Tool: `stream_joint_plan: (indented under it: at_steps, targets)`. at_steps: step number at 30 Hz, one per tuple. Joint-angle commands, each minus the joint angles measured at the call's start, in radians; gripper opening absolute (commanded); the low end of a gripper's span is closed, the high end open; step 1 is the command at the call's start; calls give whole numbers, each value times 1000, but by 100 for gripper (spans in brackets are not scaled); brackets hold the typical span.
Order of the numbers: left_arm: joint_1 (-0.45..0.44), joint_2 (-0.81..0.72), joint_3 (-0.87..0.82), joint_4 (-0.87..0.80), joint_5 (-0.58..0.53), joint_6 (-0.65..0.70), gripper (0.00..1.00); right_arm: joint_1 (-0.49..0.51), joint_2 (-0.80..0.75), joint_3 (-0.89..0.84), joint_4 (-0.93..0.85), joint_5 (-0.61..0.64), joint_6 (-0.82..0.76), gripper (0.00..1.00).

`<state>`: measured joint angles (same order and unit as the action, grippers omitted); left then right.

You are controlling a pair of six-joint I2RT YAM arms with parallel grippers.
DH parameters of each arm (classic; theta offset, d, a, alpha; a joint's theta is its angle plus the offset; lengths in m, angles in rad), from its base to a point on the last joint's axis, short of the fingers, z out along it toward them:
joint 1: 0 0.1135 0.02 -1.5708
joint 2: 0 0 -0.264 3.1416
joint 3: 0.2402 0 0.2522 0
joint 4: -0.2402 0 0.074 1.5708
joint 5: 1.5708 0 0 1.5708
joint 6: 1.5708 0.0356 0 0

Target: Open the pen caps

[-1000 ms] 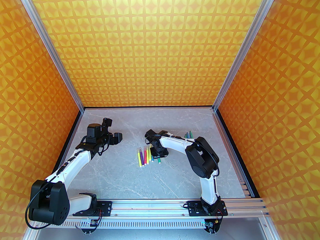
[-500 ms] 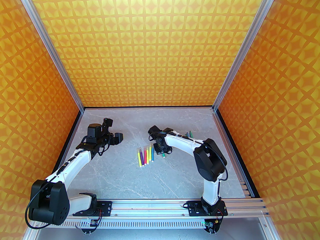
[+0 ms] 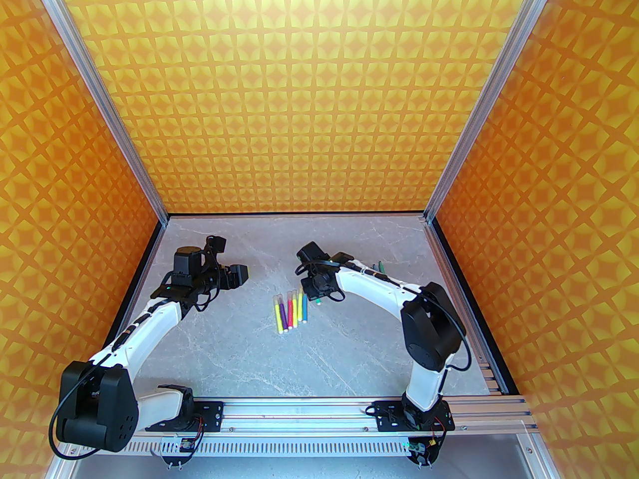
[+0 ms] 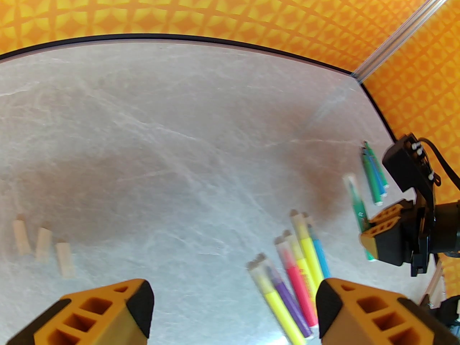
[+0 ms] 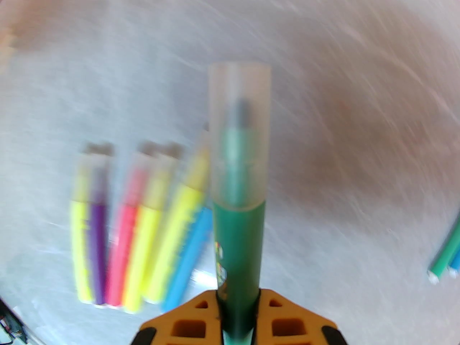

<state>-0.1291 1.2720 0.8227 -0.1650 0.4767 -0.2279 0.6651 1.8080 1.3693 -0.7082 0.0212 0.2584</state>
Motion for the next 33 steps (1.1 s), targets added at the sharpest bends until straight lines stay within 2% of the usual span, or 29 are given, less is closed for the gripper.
stream_joint_plan:
  at_steps: [1, 12, 19, 33]
  targets:
    - [-8, -11, 10, 27, 91, -41, 79, -2, -46, -38, 109, -132, -46, 0]
    - [-9, 14, 1, 157, 263, -178, 77, 20, -155, -135, 334, -309, -61, 0]
    - [-22, 43, 20, 206, 350, -231, 75, 39, -161, -156, 394, -357, -74, 0]
    - [-85, 136, 43, 316, 380, -253, 73, 62, -206, -156, 414, -416, -98, 0]
